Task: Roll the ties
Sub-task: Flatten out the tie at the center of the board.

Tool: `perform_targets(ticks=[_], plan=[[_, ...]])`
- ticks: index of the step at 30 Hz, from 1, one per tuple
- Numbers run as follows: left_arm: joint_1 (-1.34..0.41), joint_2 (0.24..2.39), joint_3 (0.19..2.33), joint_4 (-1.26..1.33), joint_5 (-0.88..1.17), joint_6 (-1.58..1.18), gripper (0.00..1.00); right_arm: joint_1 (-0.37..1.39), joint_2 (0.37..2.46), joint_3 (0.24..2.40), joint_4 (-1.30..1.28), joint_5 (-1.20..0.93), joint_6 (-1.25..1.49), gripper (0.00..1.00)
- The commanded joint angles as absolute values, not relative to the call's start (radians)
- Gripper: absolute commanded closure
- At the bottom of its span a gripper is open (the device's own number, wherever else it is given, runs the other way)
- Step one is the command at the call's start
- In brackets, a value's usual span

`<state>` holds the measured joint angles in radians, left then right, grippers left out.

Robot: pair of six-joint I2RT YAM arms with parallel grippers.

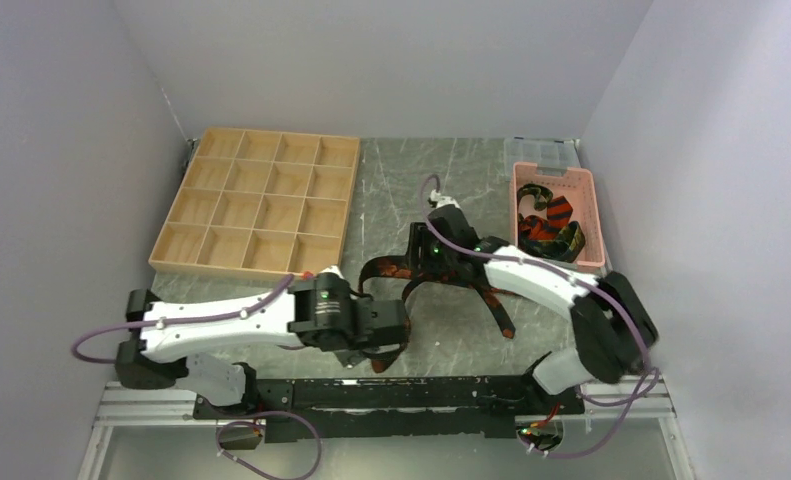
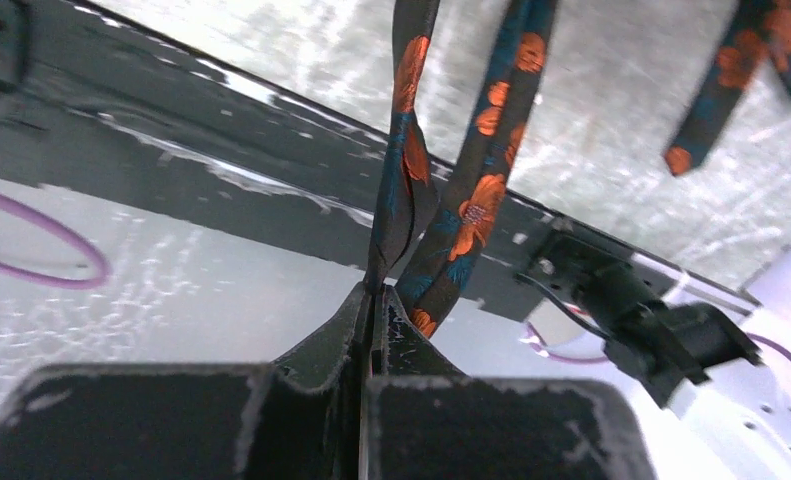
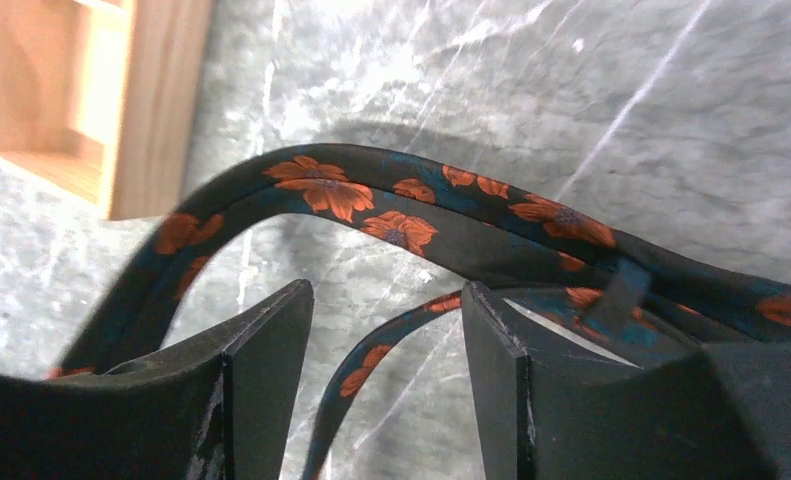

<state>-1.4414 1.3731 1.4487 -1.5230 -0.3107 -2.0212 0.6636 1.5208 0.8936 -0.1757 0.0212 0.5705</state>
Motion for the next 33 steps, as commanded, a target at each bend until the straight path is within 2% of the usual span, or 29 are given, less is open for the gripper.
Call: perform_targets(ticks=[1, 5, 8, 13, 18, 26, 33], plan=[[-1.505, 1.446, 1.581, -1.628, -0.415, -2.181, 0.97, 0.664, 1.340, 0.844, -0.188, 0.132, 0.542, 0.36], [-1.504, 1.386, 1.462, -1.660, -0.495, -2.330, 0.97, 0.661, 1.283, 0.818, -0.213, 0.142, 0.516, 0.31], [-1.415, 1.238, 1.303, -1.670, -0.574, -2.411, 0.97, 0.652, 1.321, 0.832, -0.209, 0.151, 0.521, 0.30], [-1.117, 1.075, 1.150, -1.521, -0.560, -2.166, 0.97, 0.631, 1.445, 0.903, -0.153, 0.139, 0.530, 0.31], [-0.989, 1.117, 1.198, -1.569, -0.595, -2.042, 0.97, 0.614, 1.639, 1.047, -0.128, 0.118, 0.526, 0.34], [-0.951, 1.195, 1.161, -1.566, -0.594, -1.986, 0.97, 0.625, 1.924, 1.288, -0.178, 0.102, 0.501, 0.38], [-0.951, 1.252, 1.104, -1.545, -0.494, -1.945, 0.97, 0.717, 1.944, 1.161, -0.119, 0.081, 0.517, 0.41]])
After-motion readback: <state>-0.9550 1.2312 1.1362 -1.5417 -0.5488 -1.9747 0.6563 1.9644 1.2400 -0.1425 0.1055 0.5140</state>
